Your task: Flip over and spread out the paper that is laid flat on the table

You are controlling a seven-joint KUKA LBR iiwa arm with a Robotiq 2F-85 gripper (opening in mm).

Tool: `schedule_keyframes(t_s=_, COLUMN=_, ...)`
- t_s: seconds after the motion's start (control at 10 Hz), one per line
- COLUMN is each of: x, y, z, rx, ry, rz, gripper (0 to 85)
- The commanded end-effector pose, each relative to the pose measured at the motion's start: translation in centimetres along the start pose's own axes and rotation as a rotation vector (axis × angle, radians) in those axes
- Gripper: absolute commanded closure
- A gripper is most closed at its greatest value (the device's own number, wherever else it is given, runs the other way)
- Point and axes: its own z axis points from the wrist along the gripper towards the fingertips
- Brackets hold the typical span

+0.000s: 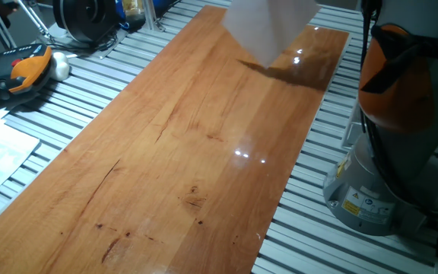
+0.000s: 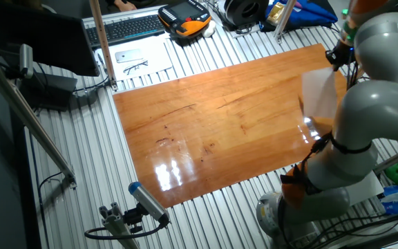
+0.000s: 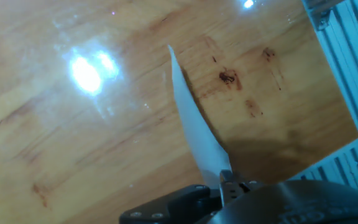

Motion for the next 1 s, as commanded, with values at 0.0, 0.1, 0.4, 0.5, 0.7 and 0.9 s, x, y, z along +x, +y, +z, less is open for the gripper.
schedule_keyframes(t_s=0.0, x=-0.3, y=0.3, z=0.4, rx=-0.003, ry=-0.003, rz=0.001, gripper=85.0)
schedule_keyframes(t_s=0.1, x=-0.7, y=1.0, z=1.0, rx=0.0, ry=-0.011, rz=0.004, gripper=85.0)
schedule_keyframes(t_s=0.4, x=-1.1, y=3.1, z=2.1, rx=0.002, ry=-0.018, rz=0.023, gripper=85.0)
schedule_keyframes(t_s=0.5, x=-0.8, y=3.9, z=1.9, rx=0.009, ry=-0.02, rz=0.037, gripper=85.0)
schedule_keyframes(t_s=0.7, x=-0.4, y=5.2, z=2.2, rx=0.007, ry=-0.02, rz=0.059, gripper=85.0)
schedule_keyframes(t_s=0.9, x=-0.6, y=5.8, z=3.6, rx=-0.005, ry=-0.037, rz=0.061, gripper=85.0)
